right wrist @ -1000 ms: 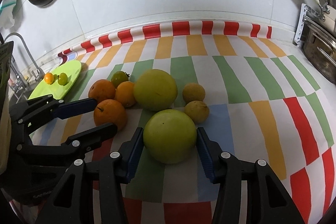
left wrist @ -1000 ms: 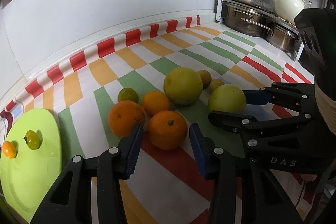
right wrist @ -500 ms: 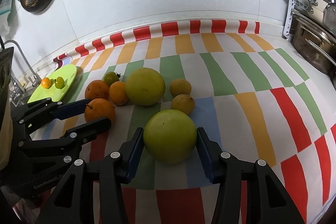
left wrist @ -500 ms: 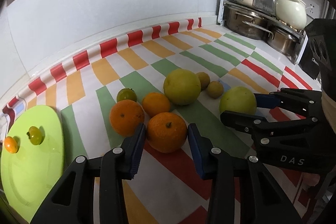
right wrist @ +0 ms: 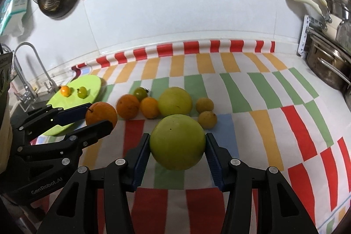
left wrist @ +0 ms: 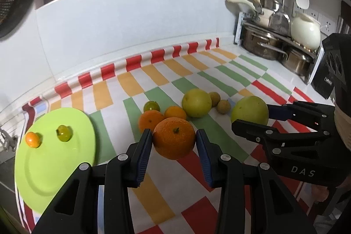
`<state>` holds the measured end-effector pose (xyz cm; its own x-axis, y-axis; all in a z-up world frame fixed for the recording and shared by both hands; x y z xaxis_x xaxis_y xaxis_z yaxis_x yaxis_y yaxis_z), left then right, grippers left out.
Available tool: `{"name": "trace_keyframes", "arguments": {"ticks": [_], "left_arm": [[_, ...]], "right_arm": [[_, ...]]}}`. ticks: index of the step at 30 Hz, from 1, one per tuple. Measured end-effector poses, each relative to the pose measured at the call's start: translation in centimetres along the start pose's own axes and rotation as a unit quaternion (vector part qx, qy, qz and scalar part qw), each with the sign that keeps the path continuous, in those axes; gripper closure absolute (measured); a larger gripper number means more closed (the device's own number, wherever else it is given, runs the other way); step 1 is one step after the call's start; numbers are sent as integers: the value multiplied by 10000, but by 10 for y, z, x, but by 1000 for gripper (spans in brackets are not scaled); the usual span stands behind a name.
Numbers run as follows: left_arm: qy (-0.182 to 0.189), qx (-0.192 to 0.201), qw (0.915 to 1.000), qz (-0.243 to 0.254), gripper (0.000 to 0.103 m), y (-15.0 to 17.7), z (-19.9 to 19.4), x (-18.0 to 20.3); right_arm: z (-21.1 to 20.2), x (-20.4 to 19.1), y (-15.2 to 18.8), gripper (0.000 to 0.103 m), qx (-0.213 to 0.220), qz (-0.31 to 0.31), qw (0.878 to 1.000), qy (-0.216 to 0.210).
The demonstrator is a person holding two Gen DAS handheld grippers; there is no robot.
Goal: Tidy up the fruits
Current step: 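Grasp an orange with the left gripper while the right gripper grasps a green pomelo, then carry the orange and pomelo over the lime-green plate with both grippers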
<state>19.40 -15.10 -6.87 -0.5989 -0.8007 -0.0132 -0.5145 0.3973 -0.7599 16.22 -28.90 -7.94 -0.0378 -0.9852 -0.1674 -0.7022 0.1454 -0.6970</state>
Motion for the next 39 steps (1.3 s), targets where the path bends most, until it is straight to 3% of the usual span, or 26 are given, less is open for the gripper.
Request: {"name": "trace_keyframes", "arguments": {"ticks": [24, 39], "left_arm": [[-576, 535, 9948, -654, 62, 8, -88, -19], [-1229, 828, 9850, -883, 62, 17, -135, -55]], "right_arm": [[-57, -47, -13, 53, 608, -394, 9967, -368], [-67, -99, -29, 53, 892, -754, 9893, -872]]}}
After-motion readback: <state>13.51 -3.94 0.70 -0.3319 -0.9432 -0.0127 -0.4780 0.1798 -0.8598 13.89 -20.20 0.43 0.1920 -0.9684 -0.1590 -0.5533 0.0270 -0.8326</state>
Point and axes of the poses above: each gripper's, at about its wrist camera, not at the fingertips, and z roughly the way its jaws point, x to its right, y to its underside, the point moved 2 cm from there along z, roughly the way its jaws point, and after that the axes turned 1 degree about z, right-handed, at the moved point
